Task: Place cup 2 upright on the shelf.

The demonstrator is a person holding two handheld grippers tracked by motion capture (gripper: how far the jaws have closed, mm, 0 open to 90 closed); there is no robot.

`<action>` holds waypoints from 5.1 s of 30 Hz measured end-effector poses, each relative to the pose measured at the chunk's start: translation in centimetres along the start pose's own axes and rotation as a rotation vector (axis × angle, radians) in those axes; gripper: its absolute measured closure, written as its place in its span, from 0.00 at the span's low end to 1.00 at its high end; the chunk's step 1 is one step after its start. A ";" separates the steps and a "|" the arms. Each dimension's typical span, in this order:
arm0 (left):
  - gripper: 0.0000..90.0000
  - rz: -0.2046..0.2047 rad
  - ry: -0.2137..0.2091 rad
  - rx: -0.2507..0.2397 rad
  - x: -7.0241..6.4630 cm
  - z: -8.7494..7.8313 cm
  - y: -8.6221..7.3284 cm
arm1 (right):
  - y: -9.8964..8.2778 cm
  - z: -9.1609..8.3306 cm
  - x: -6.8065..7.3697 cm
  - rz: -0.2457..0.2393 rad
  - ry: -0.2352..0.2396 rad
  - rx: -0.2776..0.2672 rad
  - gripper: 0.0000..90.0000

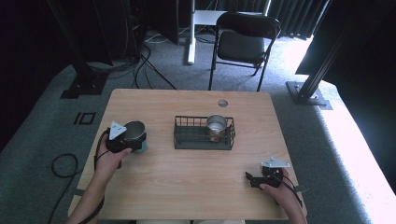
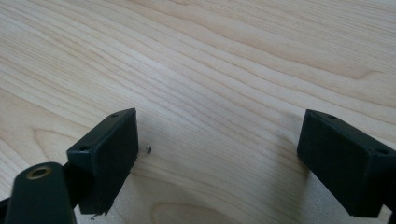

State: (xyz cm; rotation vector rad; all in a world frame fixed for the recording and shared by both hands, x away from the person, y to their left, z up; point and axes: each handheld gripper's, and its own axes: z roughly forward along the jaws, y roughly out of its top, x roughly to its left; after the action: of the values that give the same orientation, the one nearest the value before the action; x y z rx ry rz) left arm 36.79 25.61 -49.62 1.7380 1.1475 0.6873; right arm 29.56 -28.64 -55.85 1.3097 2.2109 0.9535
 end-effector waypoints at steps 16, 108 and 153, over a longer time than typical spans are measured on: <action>0.15 0.037 -0.063 -0.066 -2.2 -0.5 4.2 | 0.0 0.0 0.0 0.000 0.000 0.000 0.14; 0.10 0.153 -0.297 -0.068 -13.5 10.4 6.9 | 0.0 0.0 0.0 -0.001 0.000 0.000 0.14; 0.03 0.138 -0.247 0.009 -8.7 3.4 4.4 | 0.0 0.0 0.0 -0.001 0.000 -0.001 0.14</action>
State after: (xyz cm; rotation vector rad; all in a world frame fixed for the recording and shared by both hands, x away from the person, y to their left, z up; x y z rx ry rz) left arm 37.74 15.76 -46.84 1.8641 0.8695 0.5317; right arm 29.56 -28.65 -55.85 1.3084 2.2109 0.9538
